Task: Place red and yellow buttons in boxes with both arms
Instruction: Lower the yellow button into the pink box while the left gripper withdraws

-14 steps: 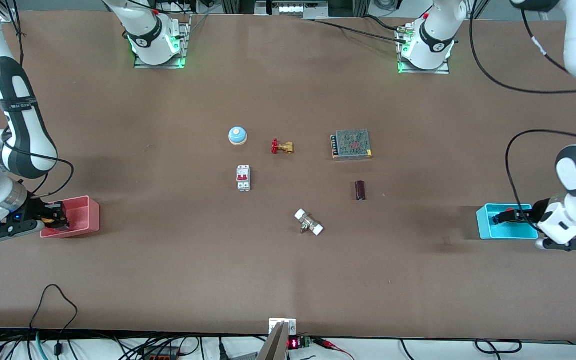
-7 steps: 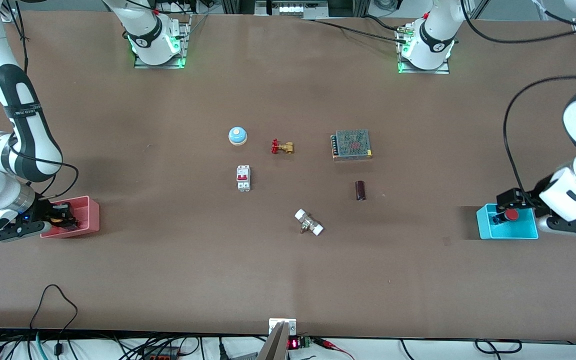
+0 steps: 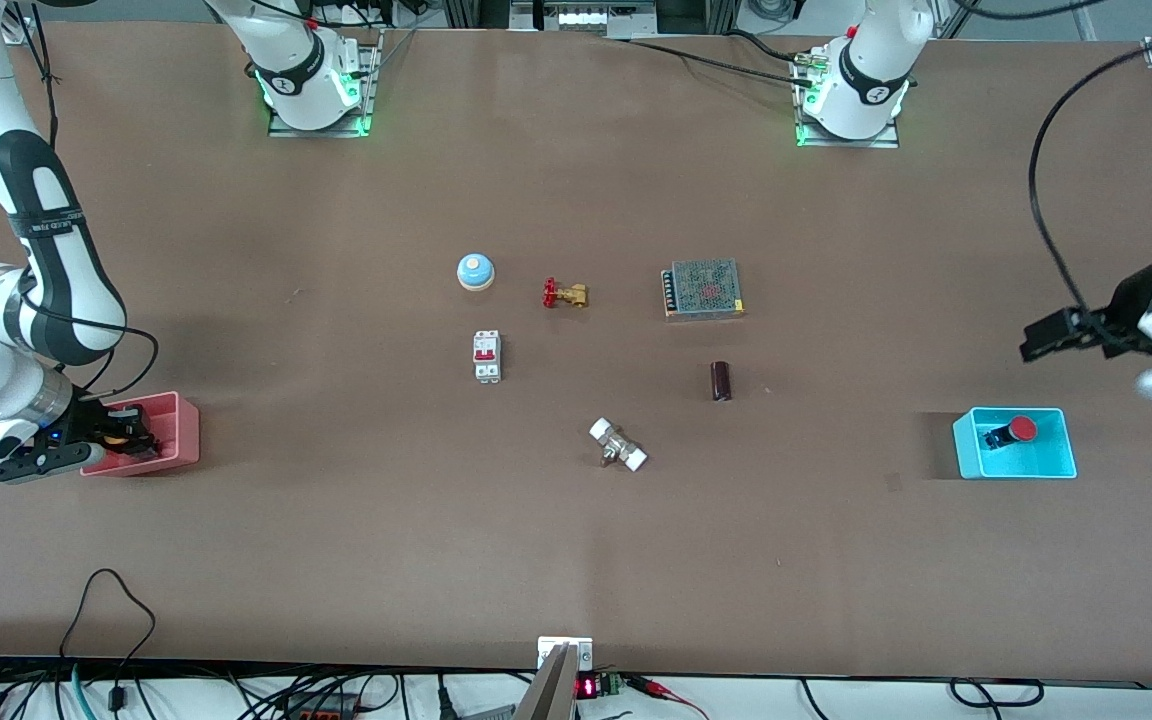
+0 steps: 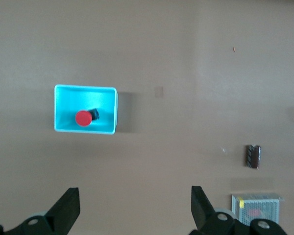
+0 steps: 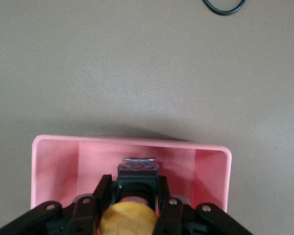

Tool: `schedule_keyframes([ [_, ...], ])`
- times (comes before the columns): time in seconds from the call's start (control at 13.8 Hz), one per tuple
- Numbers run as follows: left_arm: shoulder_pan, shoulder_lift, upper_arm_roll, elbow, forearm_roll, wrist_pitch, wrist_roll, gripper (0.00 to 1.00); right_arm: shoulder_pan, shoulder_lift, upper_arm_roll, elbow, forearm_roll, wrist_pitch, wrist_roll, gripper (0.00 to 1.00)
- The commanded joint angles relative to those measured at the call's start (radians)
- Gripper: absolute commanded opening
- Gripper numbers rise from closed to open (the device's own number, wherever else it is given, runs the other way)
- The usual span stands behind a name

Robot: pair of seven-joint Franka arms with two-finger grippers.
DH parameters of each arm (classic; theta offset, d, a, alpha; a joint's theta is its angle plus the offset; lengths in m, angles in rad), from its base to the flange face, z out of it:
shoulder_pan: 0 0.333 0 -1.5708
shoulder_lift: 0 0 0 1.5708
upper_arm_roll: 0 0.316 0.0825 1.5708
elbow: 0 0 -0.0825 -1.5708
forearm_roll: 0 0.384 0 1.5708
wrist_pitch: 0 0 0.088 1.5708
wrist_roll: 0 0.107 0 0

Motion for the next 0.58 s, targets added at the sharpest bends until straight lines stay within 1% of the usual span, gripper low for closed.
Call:
schedule_keyframes([
  [0.0,-0.005,-0.061,-0.008,-0.038,-0.007,-0.038,-0.016,1.0,-0.007,0.004,0.01,-0.003,0.017,-0.005,-0.011,0.28],
  [0.22,-0.004,-0.087,-0.008,-0.05,-0.007,-0.072,-0.016,1.0,-0.007,0.005,0.01,-0.009,0.017,-0.005,-0.013,0.29],
  [0.29,-0.002,-0.096,-0.006,-0.058,-0.007,-0.073,-0.016,1.0,-0.007,0.007,0.01,-0.009,0.017,-0.005,-0.013,0.31],
  [0.36,0.0,-0.107,-0.006,-0.065,-0.007,-0.075,-0.016,1.0,-0.007,0.01,0.01,-0.009,0.017,-0.005,-0.014,0.37],
  [0.51,0.0,-0.112,-0.006,-0.072,-0.006,-0.075,-0.016,1.0,-0.007,0.011,0.01,-0.009,0.017,-0.005,-0.014,0.43],
])
